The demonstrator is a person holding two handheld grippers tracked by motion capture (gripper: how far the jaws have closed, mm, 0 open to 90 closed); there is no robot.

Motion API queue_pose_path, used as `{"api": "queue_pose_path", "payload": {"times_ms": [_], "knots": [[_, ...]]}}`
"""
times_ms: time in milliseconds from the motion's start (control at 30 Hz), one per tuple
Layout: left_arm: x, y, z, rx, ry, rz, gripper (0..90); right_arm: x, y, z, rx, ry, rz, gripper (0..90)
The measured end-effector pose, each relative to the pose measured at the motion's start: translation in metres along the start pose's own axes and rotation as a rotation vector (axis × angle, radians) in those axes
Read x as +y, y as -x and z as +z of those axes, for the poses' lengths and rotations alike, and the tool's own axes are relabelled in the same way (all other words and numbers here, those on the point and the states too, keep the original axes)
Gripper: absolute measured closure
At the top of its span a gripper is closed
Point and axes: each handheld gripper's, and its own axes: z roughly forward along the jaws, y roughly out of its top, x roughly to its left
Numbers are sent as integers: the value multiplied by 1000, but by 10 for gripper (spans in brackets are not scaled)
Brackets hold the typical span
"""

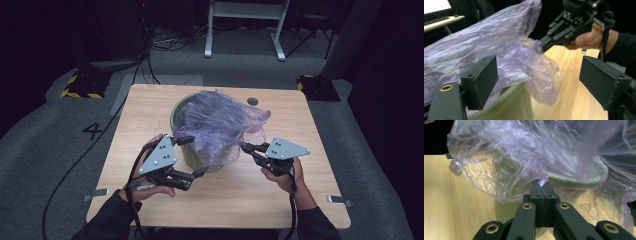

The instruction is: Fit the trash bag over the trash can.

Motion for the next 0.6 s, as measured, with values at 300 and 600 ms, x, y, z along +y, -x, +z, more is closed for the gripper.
{"api": "queue_pose_path", "payload": {"times_ms": [300,600], "knots": [[-1,-2,24,49,-68,14,568,0,-5,-1,8,-3,-17,900],[-17,-11,12,83,-70,28,862,-5,-10,-8,19,-7,-15,900]]}}
